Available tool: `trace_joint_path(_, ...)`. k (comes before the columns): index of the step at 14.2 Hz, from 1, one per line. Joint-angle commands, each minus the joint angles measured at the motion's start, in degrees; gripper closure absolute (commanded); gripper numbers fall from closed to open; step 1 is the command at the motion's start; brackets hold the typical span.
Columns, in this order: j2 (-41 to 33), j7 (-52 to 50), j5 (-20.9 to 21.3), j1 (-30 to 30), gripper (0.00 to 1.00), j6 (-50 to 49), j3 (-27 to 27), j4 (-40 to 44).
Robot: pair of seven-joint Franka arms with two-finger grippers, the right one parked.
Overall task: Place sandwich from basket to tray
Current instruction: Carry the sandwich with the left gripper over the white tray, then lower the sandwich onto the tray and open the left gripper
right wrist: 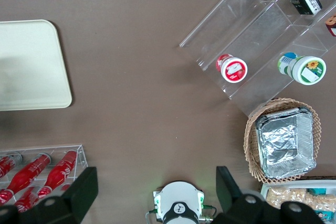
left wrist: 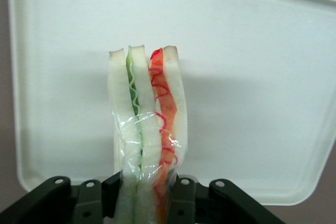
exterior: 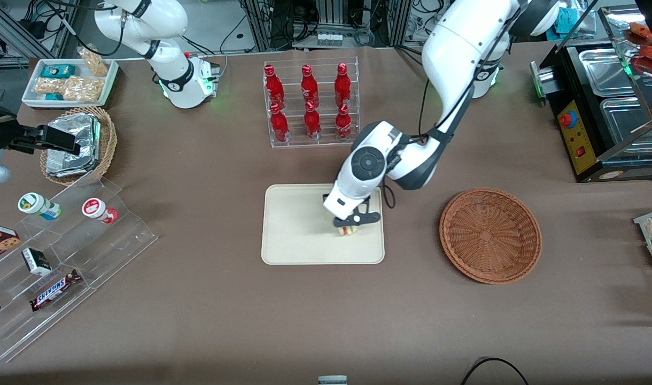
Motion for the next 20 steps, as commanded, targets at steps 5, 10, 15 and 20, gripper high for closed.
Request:
trace_joint_path(5,3.54,-1.92,0.01,-4.11,0.65,3.37,0.60,3.99)
trace_joint_path(10,5.57,-2.00,0.10,-4.55,0.35,4.43,0.51,5.66)
trace_joint_path(15,5.66,-2.97,0.97,-4.38,0.00,4.34,0.95,7.07)
trace_joint_path(20,-1.44,-1.57,1.24,-3.59,0.00,-3.88,5.95,5.84)
